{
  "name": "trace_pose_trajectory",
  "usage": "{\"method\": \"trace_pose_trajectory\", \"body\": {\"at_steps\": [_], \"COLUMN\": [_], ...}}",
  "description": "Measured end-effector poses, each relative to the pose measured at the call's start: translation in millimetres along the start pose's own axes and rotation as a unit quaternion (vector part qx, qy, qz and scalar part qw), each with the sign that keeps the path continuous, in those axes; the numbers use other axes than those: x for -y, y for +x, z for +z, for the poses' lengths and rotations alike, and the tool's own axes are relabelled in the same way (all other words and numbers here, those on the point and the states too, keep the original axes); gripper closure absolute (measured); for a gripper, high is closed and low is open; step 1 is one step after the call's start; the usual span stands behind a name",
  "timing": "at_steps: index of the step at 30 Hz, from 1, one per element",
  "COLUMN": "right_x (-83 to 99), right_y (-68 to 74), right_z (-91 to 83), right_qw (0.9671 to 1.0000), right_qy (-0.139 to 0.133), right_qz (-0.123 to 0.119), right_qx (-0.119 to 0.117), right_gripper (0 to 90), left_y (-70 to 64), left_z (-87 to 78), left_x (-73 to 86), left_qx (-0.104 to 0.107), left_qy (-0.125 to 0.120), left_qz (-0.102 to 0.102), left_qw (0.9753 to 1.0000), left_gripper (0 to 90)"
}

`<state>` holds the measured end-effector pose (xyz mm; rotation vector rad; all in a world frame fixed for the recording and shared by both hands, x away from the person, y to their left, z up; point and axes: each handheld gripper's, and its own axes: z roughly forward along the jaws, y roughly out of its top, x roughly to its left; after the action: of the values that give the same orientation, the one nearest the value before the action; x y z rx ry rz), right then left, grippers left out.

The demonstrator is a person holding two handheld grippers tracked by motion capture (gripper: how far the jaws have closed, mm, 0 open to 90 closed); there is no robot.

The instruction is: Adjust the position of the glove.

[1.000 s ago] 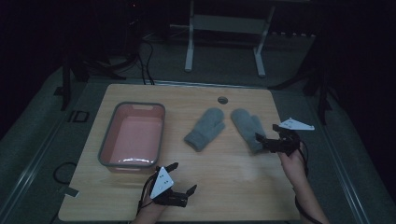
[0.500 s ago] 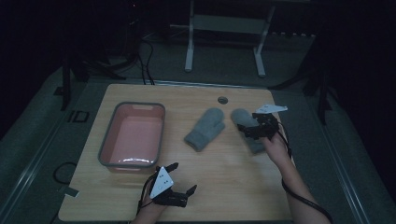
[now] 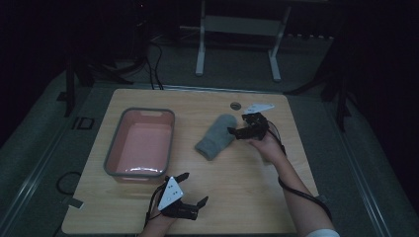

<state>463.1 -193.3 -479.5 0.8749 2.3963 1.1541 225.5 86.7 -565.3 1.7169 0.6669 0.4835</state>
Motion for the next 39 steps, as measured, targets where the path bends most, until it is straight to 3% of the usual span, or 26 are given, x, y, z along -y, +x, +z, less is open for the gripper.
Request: {"method": "trace_pose_trajectory", "body": {"at_steps": [1, 3, 9, 18, 20, 25, 29, 32, 39], "right_x": [0.0, -5.1, -5.8, 9.0, 11.5, 12.5, 11.0, 8.5, 0.1], "right_y": [0.0, 3.9, 8.7, 8.1, 8.7, 4.3, 4.4, 6.9, 6.0], "right_z": [0.0, 19.1, 50.5, 84.6, 86.9, 89.7, 88.4, 86.9, 70.4], "right_qw": [1.0, 0.9998, 0.9983, 0.9949, 0.9942, 0.9933, 0.9931, 0.993, 0.9931], "right_qy": [0.0, 0.011, 0.043, 0.096, 0.098, 0.103, 0.106, 0.106, 0.094], "right_qz": [0.0, -0.017, -0.034, -0.028, -0.039, -0.028, -0.025, -0.029, -0.025], "right_qx": [0.0, -0.006, -0.018, -0.014, -0.017, -0.044, -0.043, -0.043, -0.065], "right_gripper": [14.6, 18.2, 22.5, 25.5, 30.3, 43.6, 64.9, 75.0, 78.3], "left_y": [0.0, -0.5, -1.4, -1.5, -1.4, -2.1, -2.1, -1.8, -0.4], "left_z": [0.0, -0.1, -0.6, -2.1, -2.3, -2.7, -2.7, -2.9, -4.1], "left_x": [0.0, -0.1, 0.0, -0.1, -0.1, 0.1, 0.1, 0.0, -0.2], "left_qx": [0.0, 0.002, 0.006, 0.004, 0.003, 0.003, 0.003, 0.003, -0.001], "left_qy": [0.0, 0.0, 0.0, -0.001, 0.001, 0.001, 0.001, 0.001, -0.002], "left_qz": [0.0, 0.0, -0.001, -0.001, 0.001, 0.002, 0.001, 0.001, -0.001], "left_qw": [1.0, 1.0, 1.0, 1.0, 1.0, 1.0, 1.0, 1.0, 1.0], "left_gripper": [1.5, 1.5, 1.5, 1.5, 1.5, 1.5, 1.5, 1.5, 1.5]}}
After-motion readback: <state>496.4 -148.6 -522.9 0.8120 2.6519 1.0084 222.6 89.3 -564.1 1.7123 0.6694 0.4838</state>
